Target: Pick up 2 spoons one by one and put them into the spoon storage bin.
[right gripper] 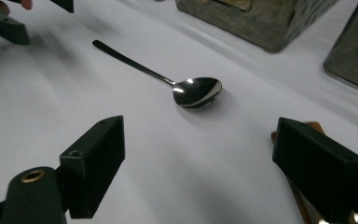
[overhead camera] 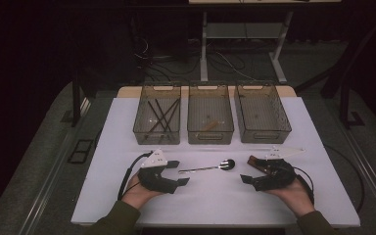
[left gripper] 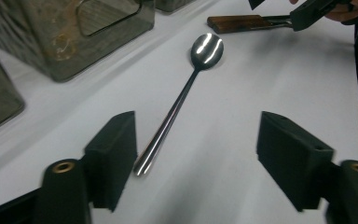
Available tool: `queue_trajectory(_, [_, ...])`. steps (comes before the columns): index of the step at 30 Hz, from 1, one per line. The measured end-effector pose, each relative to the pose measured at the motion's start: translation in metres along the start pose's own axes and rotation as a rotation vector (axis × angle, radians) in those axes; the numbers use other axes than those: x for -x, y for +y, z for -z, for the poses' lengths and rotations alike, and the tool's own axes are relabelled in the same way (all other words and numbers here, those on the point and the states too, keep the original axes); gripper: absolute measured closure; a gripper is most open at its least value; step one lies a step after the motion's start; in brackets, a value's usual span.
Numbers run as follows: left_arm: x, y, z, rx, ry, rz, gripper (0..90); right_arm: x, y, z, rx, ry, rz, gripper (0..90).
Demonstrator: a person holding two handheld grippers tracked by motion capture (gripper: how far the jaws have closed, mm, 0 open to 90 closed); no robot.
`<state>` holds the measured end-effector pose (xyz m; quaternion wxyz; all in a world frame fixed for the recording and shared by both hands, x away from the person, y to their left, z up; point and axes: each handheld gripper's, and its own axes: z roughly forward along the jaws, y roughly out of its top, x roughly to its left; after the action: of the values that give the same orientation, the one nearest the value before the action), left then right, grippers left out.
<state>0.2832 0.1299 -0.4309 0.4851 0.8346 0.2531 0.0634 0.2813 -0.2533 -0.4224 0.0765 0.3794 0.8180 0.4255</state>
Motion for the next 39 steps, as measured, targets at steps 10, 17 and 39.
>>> queue_trajectory(10, [-0.004,-0.016,0.017,-0.003,0.049,-0.002,6.2,0.005,0.019,-0.019,-0.019,-0.004,-0.009,19.3])
queue_trajectory(17, [-0.007,-0.024,0.023,-0.025,0.071,0.040,0.0,0.018,0.032,-0.029,-0.017,0.014,-0.024,29.5])
queue_trajectory(39, [-0.005,-0.021,0.021,-0.031,0.050,0.023,0.8,0.014,0.031,-0.072,-0.173,0.076,0.048,60.3])
